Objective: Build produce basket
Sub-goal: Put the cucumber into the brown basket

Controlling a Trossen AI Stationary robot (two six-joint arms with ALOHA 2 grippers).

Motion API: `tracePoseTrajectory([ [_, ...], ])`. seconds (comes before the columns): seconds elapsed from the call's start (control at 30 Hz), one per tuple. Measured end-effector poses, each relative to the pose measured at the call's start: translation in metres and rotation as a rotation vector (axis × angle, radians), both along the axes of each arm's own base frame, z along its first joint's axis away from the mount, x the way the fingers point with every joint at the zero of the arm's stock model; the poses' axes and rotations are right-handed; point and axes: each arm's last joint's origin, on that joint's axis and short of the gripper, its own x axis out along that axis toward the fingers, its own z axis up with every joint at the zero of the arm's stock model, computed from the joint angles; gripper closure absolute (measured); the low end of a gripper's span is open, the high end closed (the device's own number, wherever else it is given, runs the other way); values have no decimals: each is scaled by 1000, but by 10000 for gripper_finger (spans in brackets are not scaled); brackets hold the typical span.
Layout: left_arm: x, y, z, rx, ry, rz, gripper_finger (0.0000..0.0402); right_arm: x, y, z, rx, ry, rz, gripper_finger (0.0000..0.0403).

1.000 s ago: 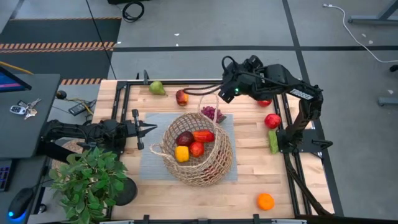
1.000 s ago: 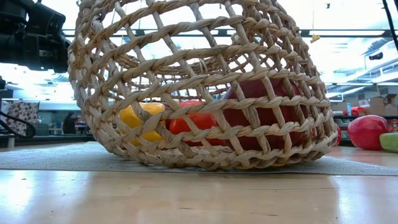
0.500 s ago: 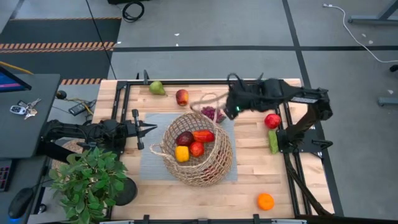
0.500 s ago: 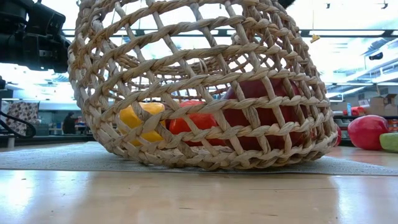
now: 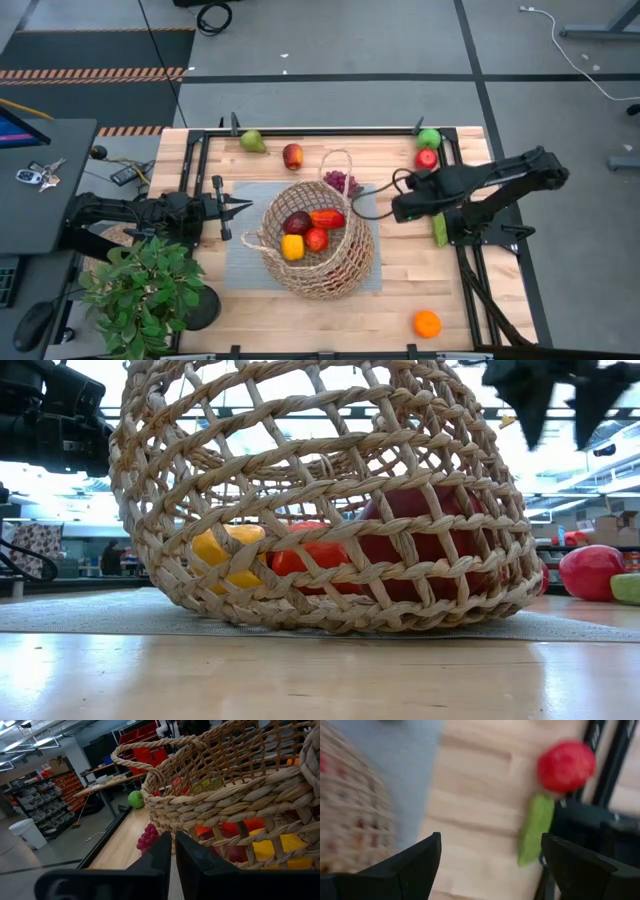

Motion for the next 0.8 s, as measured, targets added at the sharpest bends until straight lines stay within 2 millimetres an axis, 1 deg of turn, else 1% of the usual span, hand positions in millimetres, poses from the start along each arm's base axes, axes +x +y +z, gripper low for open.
tracePoseTrajectory([
  [0.27, 0, 0, 0, 0, 0, 0, 369, -4, 4, -41, 121, 181, -129, 57],
  [0.5, 0, 0, 0, 0, 0, 0, 373, -8, 4, -84, 155, 197, -226, 57],
  [0.63, 0, 0, 0, 0, 0, 0, 368, -18, 2, -100, 119, 253, -302, 57],
  [0.8, 0, 0, 0, 0, 0, 0, 366, -27, 0, -113, 85, 294, -368, 57],
])
